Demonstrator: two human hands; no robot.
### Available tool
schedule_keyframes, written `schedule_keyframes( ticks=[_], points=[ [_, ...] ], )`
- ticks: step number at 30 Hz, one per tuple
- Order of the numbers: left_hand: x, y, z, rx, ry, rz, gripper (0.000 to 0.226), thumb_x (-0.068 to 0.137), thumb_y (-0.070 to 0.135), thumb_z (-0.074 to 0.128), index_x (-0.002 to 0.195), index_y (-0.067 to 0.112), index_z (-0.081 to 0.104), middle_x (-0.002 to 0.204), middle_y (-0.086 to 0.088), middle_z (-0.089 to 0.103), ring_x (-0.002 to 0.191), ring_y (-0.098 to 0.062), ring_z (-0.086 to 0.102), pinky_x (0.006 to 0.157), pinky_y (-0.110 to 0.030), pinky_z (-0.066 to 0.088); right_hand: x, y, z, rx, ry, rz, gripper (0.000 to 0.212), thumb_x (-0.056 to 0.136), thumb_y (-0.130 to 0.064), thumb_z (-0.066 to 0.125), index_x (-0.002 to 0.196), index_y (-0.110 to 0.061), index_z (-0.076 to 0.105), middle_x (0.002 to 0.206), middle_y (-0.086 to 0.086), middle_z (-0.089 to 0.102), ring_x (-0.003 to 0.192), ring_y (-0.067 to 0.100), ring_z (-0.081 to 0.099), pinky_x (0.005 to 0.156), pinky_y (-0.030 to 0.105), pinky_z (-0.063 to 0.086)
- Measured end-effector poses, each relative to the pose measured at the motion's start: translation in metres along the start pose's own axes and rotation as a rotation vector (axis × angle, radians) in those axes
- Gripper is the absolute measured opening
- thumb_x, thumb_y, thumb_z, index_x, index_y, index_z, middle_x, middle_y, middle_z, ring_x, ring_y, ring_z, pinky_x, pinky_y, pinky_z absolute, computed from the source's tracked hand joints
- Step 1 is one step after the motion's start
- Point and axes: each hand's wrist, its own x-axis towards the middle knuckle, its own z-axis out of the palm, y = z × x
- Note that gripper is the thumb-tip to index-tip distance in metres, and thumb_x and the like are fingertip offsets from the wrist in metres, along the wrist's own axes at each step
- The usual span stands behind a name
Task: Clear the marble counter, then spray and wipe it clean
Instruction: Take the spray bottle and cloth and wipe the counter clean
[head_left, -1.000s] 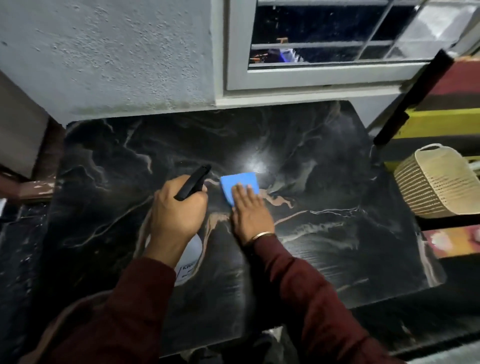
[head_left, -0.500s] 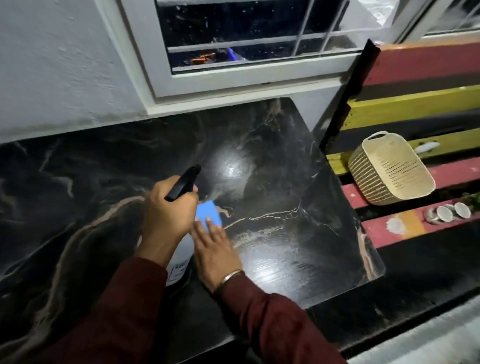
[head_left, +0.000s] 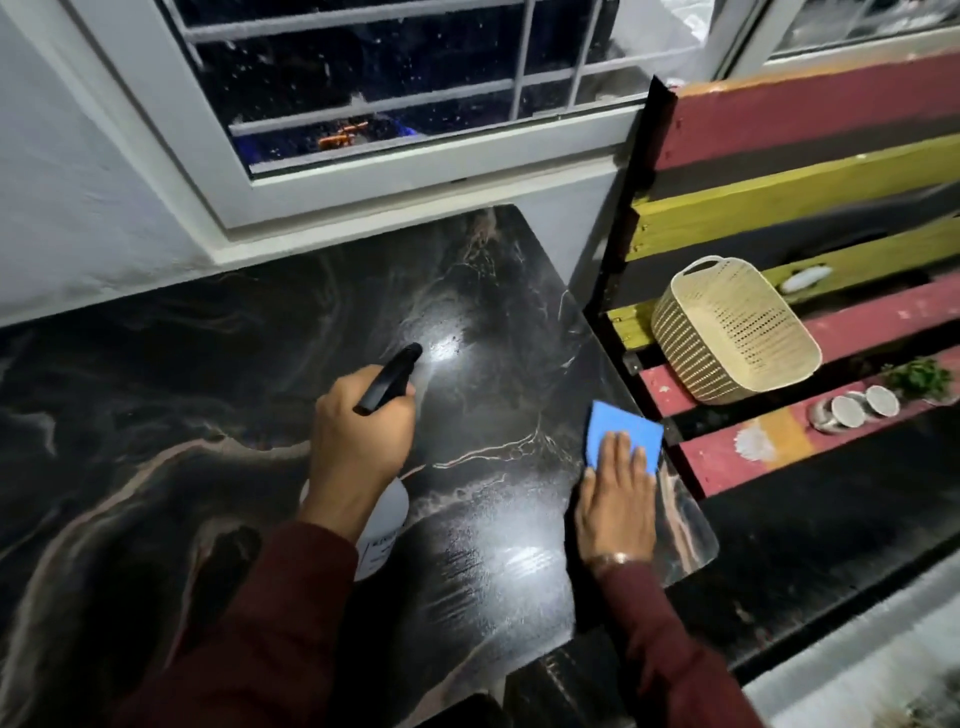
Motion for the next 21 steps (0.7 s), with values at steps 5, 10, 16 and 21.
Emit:
schedule_keyframes(
  ticks=[5,10,16,21],
  points=[
    [0.013,0.014,0.014,-0.014,-0.032,0.019,0.025,0.077,0.033,0.061,0.076,0.009,0.068,0.071,-0.026,0.064,0.068,-0.049,0.064,0.061,-0.060,0.056,0.003,-0.008,0.004,0.030,0.023,0.084,0.063,0.094,-0.037,0.015,0.150,-0.010,0.026,0.157,0.010,0.023,0.145,0.034,0.017,0.117,0.048,0.013],
    [0.051,0.017,0.010,-0.009,0.015,0.041,0.019,0.085,0.021,0.065,0.080,0.002,0.067,0.071,-0.028,0.063,0.068,-0.048,0.064,0.060,-0.057,0.055,0.090,-0.051,0.006,0.021,0.037,0.064,0.057,0.099,-0.030,0.026,0.151,-0.010,0.020,0.159,0.009,0.015,0.146,0.034,0.010,0.117,0.048,0.008],
    [0.101,0.008,-0.016,0.003,0.097,0.065,0.022,0.078,0.027,0.060,0.075,0.007,0.067,0.071,-0.023,0.067,0.066,-0.045,0.065,0.061,-0.058,0.058,0.184,-0.148,0.016,-0.007,0.059,-0.018,0.059,0.098,-0.030,0.034,0.151,-0.009,0.020,0.159,0.010,0.015,0.145,0.035,0.011,0.116,0.048,0.010],
    [0.128,-0.011,-0.056,-0.010,0.213,0.038,0.021,0.077,0.024,0.064,0.081,0.004,0.069,0.078,-0.026,0.068,0.073,-0.045,0.067,0.066,-0.057,0.058,0.141,-0.266,0.060,-0.135,0.031,-0.479,0.061,0.094,-0.034,0.033,0.149,-0.008,0.027,0.155,0.014,0.028,0.141,0.038,0.026,0.114,0.049,0.023]
  ],
)
